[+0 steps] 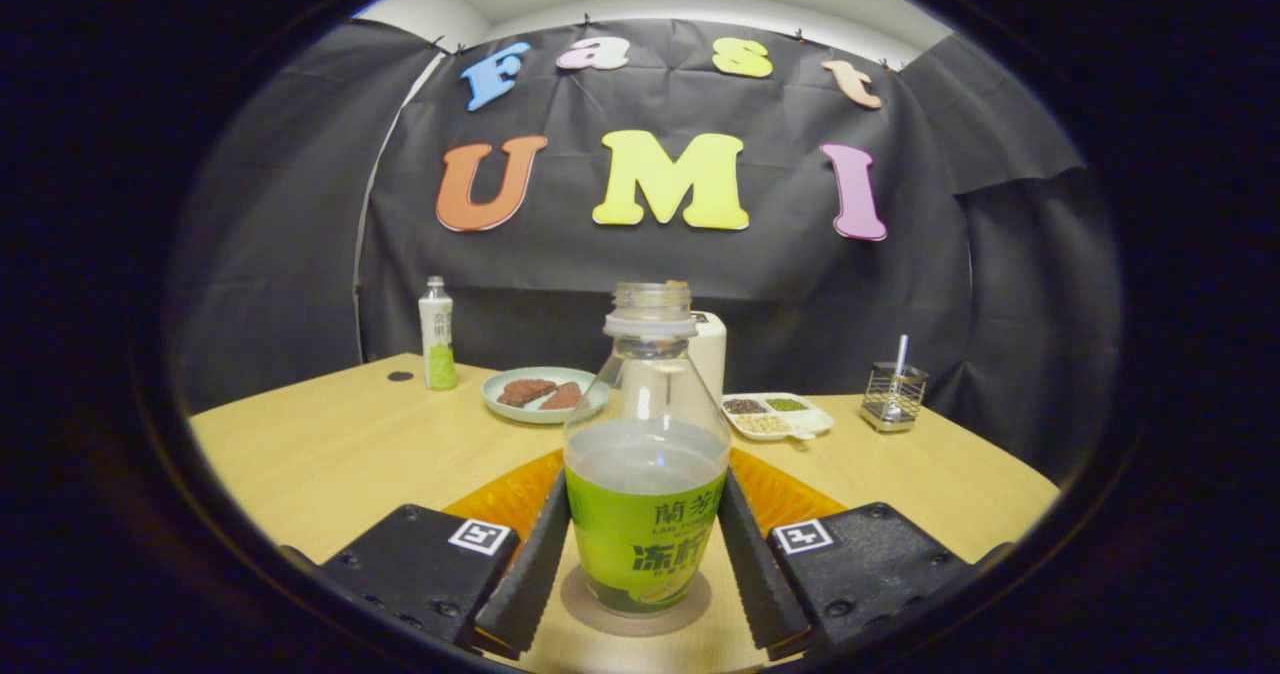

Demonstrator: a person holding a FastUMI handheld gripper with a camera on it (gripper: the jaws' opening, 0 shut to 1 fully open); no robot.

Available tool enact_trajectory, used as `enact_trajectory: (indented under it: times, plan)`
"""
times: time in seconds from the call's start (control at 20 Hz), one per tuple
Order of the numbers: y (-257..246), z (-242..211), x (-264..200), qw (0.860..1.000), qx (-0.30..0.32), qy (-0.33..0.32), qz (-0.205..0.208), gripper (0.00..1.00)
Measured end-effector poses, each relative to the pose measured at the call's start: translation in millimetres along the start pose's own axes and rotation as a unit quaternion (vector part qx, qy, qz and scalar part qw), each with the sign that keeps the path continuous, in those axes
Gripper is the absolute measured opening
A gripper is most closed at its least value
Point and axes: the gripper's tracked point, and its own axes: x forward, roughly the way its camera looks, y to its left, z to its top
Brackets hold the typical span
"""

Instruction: Take the bottle from table, then pour the juice into the cup, finally place the bottle on the coaster

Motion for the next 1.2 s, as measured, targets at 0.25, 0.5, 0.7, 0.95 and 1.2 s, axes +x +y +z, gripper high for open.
enact_trajectory:
  times: [0.25,0.5,0.7,0.95,1.2]
  plan:
    - [0,-15,-3,0.998,0.053,0.008,0.012,0.84]
    - [-2,-20,-10,0.998,0.064,0.004,0.008,1.00]
    - [-2,-6,-34,0.998,0.060,-0.013,0.006,1.00]
    - [-12,18,-92,0.999,0.043,-0.024,-0.021,1.00]
    - [-2,35,-162,0.998,0.030,-0.032,-0.035,1.00]
